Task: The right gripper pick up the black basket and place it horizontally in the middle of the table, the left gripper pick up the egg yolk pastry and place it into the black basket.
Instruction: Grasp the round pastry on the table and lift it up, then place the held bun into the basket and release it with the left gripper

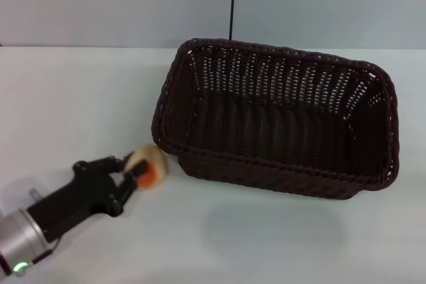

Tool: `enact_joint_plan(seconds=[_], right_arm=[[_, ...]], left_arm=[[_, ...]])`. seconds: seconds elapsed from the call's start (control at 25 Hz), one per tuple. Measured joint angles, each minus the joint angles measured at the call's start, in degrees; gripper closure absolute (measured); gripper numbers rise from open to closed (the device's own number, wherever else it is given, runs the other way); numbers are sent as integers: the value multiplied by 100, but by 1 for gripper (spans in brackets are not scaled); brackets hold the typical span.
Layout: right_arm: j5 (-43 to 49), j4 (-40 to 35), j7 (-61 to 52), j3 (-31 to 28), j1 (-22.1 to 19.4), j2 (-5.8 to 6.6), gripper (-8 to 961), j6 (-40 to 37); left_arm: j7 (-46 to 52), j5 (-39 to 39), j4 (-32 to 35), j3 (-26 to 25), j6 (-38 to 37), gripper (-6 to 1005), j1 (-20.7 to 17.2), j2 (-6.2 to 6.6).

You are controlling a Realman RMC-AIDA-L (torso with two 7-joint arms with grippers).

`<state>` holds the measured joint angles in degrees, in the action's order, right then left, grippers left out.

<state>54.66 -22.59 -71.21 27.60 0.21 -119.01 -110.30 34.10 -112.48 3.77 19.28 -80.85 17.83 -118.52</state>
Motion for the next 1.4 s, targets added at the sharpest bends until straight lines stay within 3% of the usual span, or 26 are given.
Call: enact_joint_plan(seconds=[0.12,0.2,0.32,0.44,0.56,0.64,0.76,0.84,0.92,1.04,1.08,1.32,1.4], right_arm=[[0,21,2,-9,-1,1,127,-14],[0,22,2,-12,-2,1,127,-23],[10,25,2,-14,1,1,127,-29],[28,31,15,-8,38,0,127,-32],[31,162,172,42,126,-2,127,-39],[32,303,286,51,192,2,127,-53],[34,426,431,52,256,2,127,-61],[36,471,468,37,267,2,127,-61],[37,478,470,14,267,1,127,-61],[44,479,484,7,269,0,127,-61],[44,480,486,7,269,1,127,-62],[45,485,514,41,260,0,127,-61],[45,485,522,46,259,1,127,-39]], left_arm=[[66,10,287,-632,-394,778,-241,47],[83,8,350,-728,-474,812,-277,47],[354,41,857,-1404,-1116,862,-395,50],[412,57,952,-1469,-1411,881,-289,46],[397,41,864,-1423,-1535,899,11,10],[397,41,864,-1423,-1535,914,11,10],[364,13,325,-1146,-1592,936,619,-9],[364,13,325,-1146,-1592,936,619,-9],[147,3,-253,-861,-1610,935,1141,-16],[-13,-4,-481,-710,-1555,935,1324,-21],[-227,-38,-847,-402,-1145,935,1647,-31],[-283,-52,-1089,-391,-745,948,1760,-36],[-283,-52,-1089,-391,-745,894,1760,-36]])
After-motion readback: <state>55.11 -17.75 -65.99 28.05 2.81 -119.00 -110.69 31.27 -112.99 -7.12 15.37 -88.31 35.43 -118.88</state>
